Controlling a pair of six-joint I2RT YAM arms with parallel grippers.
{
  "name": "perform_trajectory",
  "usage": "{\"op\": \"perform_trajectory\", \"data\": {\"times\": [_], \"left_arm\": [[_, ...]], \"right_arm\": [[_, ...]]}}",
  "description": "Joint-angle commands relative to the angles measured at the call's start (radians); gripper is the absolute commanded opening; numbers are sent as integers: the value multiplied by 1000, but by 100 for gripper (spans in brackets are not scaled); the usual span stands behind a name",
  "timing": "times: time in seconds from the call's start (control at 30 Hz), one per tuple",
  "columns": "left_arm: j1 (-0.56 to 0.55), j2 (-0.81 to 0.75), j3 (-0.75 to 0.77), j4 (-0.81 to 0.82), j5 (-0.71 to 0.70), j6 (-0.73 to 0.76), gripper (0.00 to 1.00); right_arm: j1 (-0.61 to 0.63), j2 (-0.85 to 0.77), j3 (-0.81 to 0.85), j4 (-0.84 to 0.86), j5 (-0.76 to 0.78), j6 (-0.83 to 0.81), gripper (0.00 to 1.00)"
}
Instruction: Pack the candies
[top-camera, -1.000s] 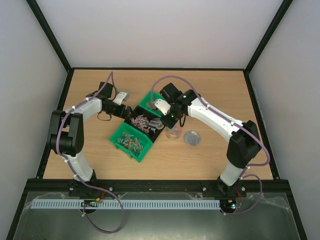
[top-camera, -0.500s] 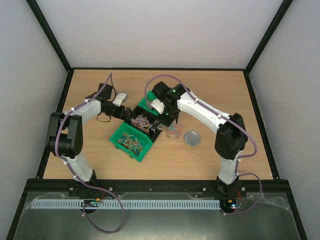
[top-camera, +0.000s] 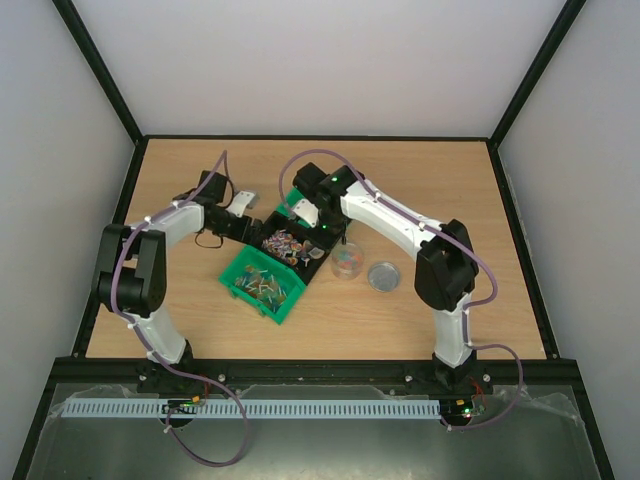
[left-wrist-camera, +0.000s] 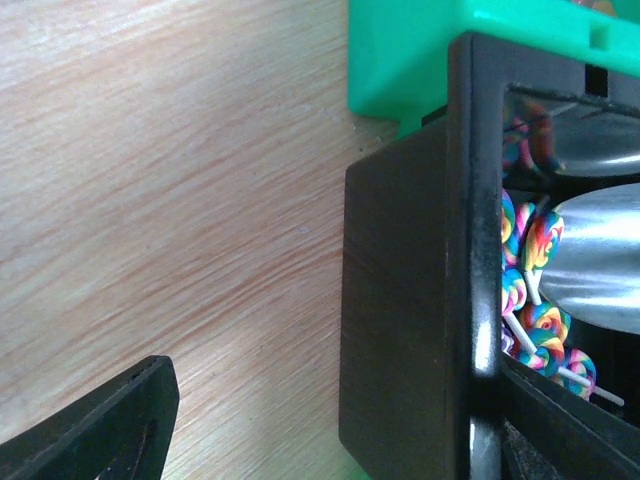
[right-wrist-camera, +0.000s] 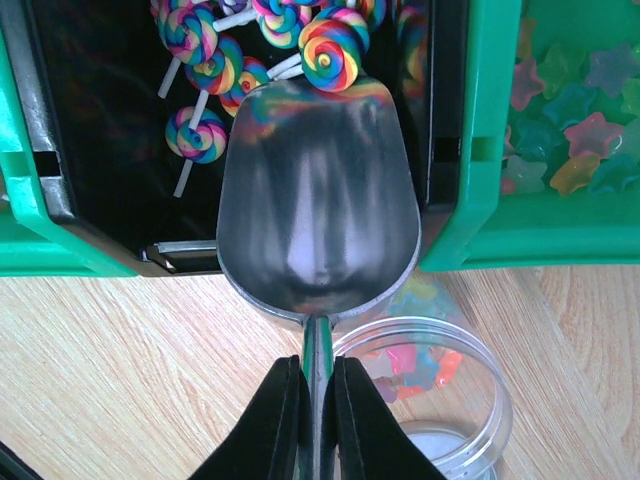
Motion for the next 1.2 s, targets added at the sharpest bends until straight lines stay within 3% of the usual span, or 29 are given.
{"op": "perform_trajectory", "data": {"times": [0.0,0.63,0.83,1.07,1.17], "left_arm": [[-16,-20,-19,13,10,-15,82],[-44,33,19,16,21,-7,74],[-51,40,26,10,41,-5,64],[-39,44,35,-26,67,4,46],[-11,43,37,-30,53,-5,44]], "right_arm": [[7,31,5,-25,-39,-24,1],[8,-54,-342,387,-142,-52,1],[8,-86,-416,472,-176,-41,1],[-1,-111,-359,380,-100,-59,1],[-9,-116,-283,266,-51,-64,1]]}}
